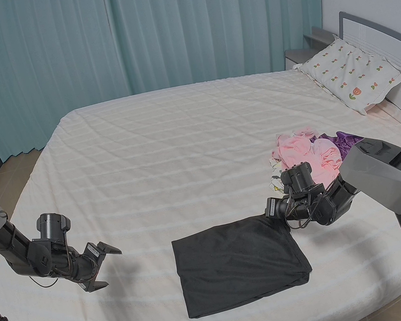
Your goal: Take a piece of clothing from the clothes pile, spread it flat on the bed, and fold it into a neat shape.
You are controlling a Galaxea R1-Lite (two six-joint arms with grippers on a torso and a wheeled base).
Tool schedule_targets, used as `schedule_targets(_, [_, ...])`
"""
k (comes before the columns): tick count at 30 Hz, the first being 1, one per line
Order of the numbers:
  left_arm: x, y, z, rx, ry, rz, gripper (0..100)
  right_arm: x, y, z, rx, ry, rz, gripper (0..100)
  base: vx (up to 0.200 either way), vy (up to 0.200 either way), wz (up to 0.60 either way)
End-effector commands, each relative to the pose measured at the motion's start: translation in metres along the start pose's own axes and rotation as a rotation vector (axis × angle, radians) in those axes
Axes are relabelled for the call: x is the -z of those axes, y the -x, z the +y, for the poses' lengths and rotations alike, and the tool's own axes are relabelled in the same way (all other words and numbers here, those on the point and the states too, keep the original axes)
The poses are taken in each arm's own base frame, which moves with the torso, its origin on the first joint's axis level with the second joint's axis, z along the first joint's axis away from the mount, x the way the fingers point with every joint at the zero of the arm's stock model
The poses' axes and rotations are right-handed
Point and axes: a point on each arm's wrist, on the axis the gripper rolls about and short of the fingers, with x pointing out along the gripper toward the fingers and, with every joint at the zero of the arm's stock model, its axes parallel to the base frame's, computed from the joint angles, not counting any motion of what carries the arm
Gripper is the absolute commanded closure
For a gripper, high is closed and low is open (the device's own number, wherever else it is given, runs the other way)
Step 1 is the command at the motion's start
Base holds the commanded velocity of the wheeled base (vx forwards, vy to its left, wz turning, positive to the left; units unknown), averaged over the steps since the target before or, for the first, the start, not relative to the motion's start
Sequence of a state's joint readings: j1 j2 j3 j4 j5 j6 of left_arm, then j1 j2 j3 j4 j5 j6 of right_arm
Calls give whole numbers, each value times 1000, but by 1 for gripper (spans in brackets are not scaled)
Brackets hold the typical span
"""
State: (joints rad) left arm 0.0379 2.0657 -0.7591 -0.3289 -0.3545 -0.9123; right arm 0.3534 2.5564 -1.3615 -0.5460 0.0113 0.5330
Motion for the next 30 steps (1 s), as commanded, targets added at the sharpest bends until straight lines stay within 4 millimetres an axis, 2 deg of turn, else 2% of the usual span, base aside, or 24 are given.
schedule_targets(1, [0,-1,0,-3,1,3,0,-2,-10,-7,19,-27,-4,100,0,0,0])
schedule_targets(8, [1,-1,0,-3,0,4,0,-13,-7,-20,62,-76,-13,100,0,0,0])
schedule_targets(17, [1,-1,0,-2,-1,3,0,-12,-7,-28,81,-84,-7,100,0,0,0])
schedule_targets(18, [1,-1,0,-3,-1,2,0,-11,-7,-27,80,-83,-6,0,0,0,0])
schedule_targets(22, [1,-1,0,-3,0,4,0,-13,-5,-28,75,-86,-18,0,0,0,0])
schedule_targets(25, [1,-1,0,-3,0,4,0,-20,12,-33,78,-88,-23,0,0,0,0])
schedule_targets(29, [1,-1,0,-2,-1,3,0,-14,31,-34,38,-82,22,0,0,0,0])
schedule_targets(30, [1,-1,0,-2,-1,3,0,-7,37,-36,19,-70,48,0,0,0,0])
